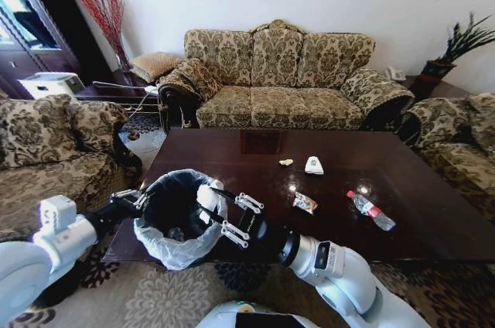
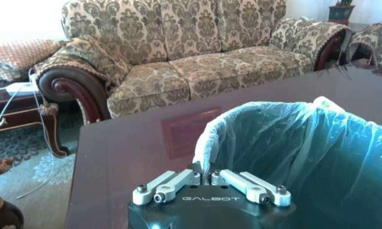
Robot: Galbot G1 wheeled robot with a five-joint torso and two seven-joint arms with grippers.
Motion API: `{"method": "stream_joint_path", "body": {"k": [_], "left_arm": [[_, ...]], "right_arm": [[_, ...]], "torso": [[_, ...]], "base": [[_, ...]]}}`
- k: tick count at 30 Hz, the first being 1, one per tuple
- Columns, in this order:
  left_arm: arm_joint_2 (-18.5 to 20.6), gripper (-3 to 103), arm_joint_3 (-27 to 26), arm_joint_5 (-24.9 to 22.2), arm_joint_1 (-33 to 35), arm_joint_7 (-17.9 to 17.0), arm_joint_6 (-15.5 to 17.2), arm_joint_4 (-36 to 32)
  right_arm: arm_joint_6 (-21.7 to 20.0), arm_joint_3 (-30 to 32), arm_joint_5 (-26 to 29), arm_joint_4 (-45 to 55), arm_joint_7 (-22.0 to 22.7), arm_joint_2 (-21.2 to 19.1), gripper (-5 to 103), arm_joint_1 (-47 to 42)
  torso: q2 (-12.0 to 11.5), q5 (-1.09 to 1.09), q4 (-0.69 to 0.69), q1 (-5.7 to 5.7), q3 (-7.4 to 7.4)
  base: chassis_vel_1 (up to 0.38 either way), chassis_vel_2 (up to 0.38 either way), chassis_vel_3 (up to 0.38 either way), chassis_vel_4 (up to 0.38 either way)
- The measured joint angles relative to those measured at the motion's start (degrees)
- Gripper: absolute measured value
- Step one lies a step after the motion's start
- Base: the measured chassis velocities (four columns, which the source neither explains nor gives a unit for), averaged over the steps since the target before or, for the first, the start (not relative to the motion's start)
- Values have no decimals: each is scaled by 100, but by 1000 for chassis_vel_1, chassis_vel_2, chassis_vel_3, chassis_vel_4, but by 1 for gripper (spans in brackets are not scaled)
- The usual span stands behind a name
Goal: Move to the front of the table and place the trash on the table into the trash bin.
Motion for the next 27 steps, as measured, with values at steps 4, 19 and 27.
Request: {"method": "stream_joint_path", "body": {"k": [4,19,27], "left_arm": [[-42,1,29,47,2,41,-53,0],[1292,1,102,-843,-276,122,-606,1],[3213,1,1087,-1386,-1210,299,-871,517]], "right_arm": [[42,-16,16,10,29,-12,10,-46],[10,-5,364,-85,808,25,52,174],[12,232,865,-271,1250,-92,79,545]], "torso": [[0,0,0,0,0],[0,0,1,0,0],[0,0,-3,1,2]], "base": [[0,0,0,0],[0,0,0,0],[0,0,0,0]]}}
